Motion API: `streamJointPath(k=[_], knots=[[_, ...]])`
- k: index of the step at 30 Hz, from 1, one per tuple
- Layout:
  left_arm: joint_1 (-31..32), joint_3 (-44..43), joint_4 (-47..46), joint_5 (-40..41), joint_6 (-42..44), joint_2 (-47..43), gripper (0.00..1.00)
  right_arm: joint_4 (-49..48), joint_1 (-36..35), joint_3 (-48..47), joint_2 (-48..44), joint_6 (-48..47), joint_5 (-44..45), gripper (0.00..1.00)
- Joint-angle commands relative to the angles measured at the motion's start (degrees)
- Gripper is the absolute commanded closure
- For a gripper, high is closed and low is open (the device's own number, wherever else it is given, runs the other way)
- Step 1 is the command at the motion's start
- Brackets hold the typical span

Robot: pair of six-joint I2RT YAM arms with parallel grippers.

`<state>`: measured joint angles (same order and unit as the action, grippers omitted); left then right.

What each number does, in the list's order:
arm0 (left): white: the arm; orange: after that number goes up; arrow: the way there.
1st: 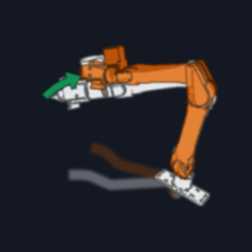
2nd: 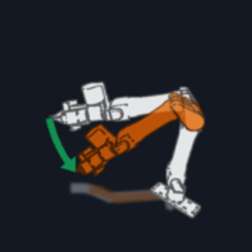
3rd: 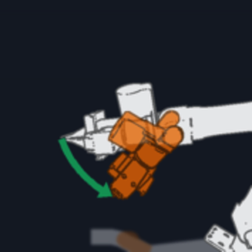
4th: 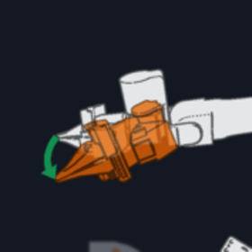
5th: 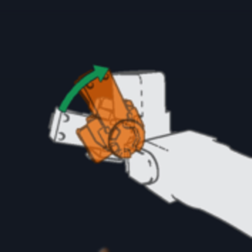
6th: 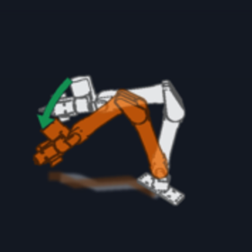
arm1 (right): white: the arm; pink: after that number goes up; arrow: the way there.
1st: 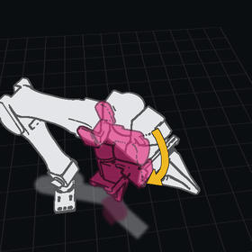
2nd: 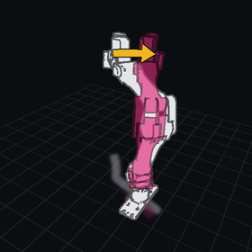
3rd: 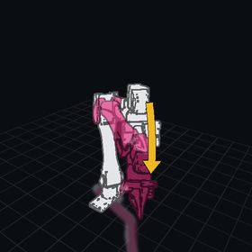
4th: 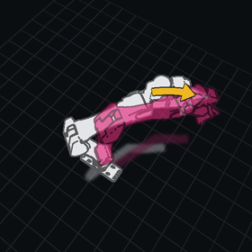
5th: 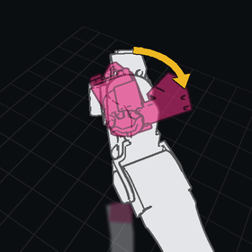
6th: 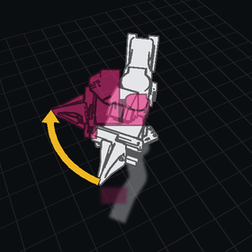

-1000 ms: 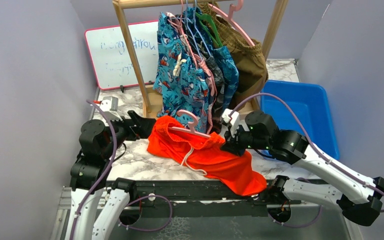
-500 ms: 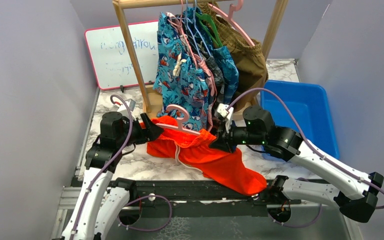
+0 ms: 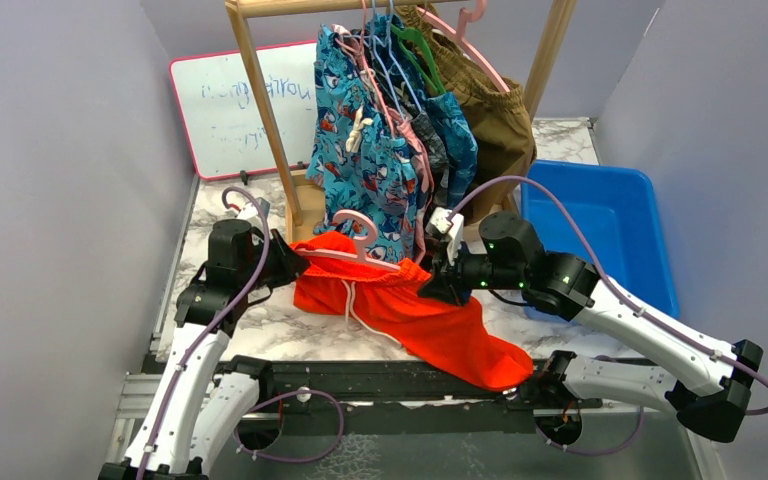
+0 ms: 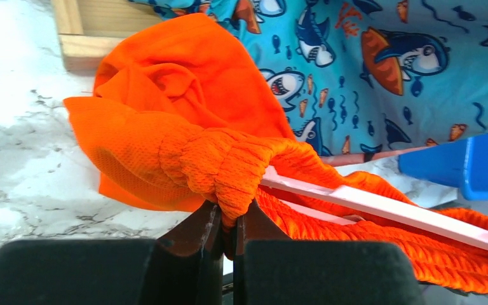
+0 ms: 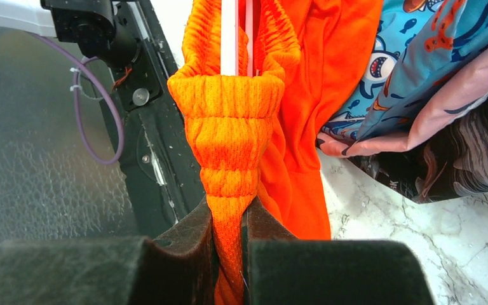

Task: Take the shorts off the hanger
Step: Remove the shorts from the clothes rod.

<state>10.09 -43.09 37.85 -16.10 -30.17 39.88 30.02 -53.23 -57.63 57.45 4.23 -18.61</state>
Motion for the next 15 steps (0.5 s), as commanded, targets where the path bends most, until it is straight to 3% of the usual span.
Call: streamJointPath(k=[1,5,10,15], knots=[[-0.4,-2.8,2.8,9.3,3.1,1.5,0.97,2.6,-0.1,-0.4,-1.3,-0.2,3.1,0.99],[-0.4,-4.7,4.3,18.6,3.0,3.4,1.00,5.8,-0.2,-0.6,-1.9,-0.4,5.1,0.99],[-0.4,-5.8,2.8,24.4,2.9,7.0,1.00,7.4,-0.2,1.0,-7.4,-1.1,6.6,0.99],[-0.6,-4.8,0.5,24.3,0.6,9.6,1.00,3.6,-0.2,4.1,-17.4,-1.9,4.2,0.99]])
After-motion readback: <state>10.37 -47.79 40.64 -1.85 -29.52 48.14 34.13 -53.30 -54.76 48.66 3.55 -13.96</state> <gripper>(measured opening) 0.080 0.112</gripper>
